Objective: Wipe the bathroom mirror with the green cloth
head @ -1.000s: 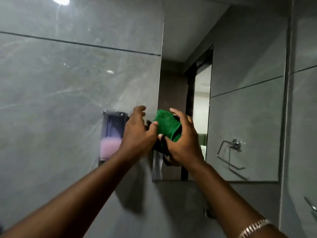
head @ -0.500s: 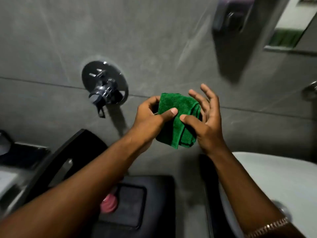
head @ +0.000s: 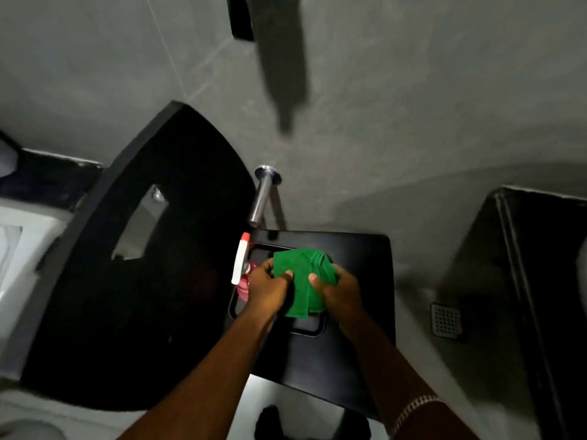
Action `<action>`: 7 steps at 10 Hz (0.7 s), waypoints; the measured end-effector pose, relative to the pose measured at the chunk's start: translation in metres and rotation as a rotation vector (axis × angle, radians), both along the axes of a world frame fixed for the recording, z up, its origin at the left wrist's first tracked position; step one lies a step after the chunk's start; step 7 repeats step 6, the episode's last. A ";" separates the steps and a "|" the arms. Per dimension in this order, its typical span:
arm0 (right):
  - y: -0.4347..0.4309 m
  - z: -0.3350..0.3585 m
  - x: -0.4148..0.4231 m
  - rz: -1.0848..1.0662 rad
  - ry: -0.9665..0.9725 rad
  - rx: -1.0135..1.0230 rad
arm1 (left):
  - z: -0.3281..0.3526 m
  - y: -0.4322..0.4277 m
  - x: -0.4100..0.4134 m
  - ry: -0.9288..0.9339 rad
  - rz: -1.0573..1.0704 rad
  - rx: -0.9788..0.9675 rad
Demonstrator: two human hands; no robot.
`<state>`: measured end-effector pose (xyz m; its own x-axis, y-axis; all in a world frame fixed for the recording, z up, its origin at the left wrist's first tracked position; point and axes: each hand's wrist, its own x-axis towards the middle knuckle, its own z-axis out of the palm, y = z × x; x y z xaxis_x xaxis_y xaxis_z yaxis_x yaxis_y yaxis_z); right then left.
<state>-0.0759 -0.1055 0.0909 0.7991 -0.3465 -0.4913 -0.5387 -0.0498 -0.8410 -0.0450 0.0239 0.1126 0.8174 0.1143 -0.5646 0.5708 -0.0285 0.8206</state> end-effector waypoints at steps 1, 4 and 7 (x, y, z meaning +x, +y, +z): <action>0.006 -0.043 0.001 -0.004 0.061 -0.021 | -0.045 0.004 -0.001 0.063 -0.041 -0.011; 0.010 -0.076 -0.002 0.135 0.133 -0.151 | -0.086 0.005 0.000 0.021 -0.201 0.066; -0.005 0.010 0.011 0.230 -0.120 -0.425 | 0.011 -0.013 0.030 -0.165 -0.080 0.069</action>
